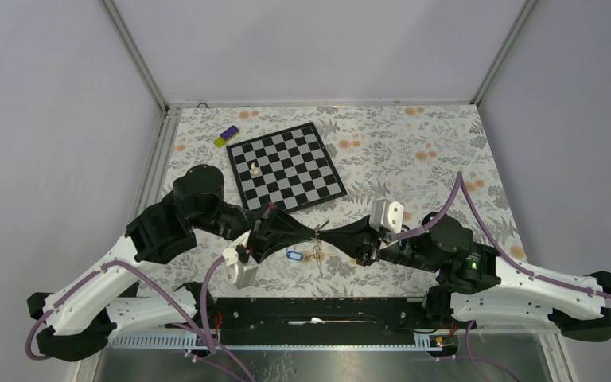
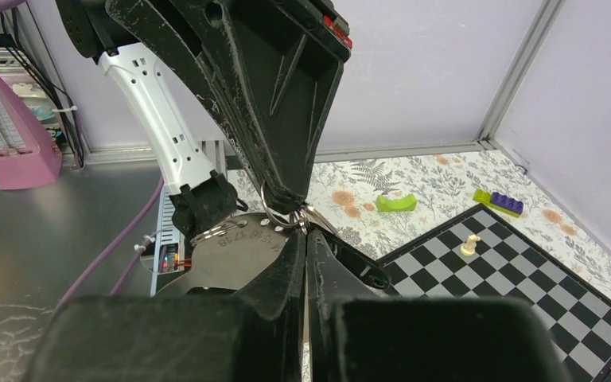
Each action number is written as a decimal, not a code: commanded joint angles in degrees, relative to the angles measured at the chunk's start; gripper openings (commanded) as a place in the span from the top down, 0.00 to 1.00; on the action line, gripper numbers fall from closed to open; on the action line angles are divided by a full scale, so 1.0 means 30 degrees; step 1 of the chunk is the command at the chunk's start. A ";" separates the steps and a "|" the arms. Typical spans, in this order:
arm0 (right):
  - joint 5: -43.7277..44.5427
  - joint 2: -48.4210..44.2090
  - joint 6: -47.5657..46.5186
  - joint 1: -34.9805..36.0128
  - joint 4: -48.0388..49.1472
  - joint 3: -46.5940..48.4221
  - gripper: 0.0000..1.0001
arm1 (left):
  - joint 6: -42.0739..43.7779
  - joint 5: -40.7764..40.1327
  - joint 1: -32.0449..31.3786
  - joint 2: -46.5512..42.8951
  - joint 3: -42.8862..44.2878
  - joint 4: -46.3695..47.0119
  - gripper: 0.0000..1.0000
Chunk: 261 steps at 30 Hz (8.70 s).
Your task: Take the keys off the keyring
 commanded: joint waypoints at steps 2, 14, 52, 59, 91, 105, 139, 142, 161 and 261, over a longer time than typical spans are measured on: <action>0.0246 -0.0353 0.0074 0.0123 0.1401 -0.0024 1.00 | 0.0303 -0.0275 -0.0007 -0.0248 -0.0056 0.1550 1.00; 0.1303 -0.1361 -0.1338 0.0123 0.0181 0.1335 1.00 | -0.0325 -0.0740 -0.0022 -0.0954 -0.0931 0.2246 1.00; 0.0114 -0.0561 -0.2548 0.0123 0.0270 0.2718 1.00 | -0.6327 -0.1971 -0.0026 -0.2597 -0.5472 1.1743 0.75; 0.1802 -0.0605 -0.4616 0.0125 0.0102 0.2322 1.00 | -0.8084 -0.0983 -0.0062 -0.2563 -0.5528 1.3138 0.72; -0.3794 -0.2935 -0.8560 0.0123 -0.4622 0.4608 1.00 | -2.2945 -1.1851 -0.0096 -0.1435 -0.5251 1.7922 0.01; -0.5396 -0.3907 -1.0902 0.0123 -0.4246 0.3883 1.00 | -2.4835 -0.8452 -0.0340 -0.1331 -0.6584 2.1143 0.42; -0.6606 -0.4424 -1.1858 0.0123 -0.4088 0.3158 1.00 | -2.3340 -1.3043 -0.7706 0.0993 -0.6146 2.0645 0.46; -0.6756 -0.4382 -1.1796 0.0123 -0.4093 0.3186 1.00 | -2.3176 -1.3422 -0.7755 0.1101 -0.6140 2.0652 0.45; -0.5679 -0.4485 -1.2022 0.0123 -0.4556 0.2624 1.00 | -2.3724 -1.2794 -0.7945 0.1481 -0.6114 2.1619 0.48; -1.0120 -0.2551 -1.7829 0.0139 -0.8654 0.6818 1.00 | -0.8592 -0.6525 -0.7975 -0.1172 -0.6972 1.7490 1.00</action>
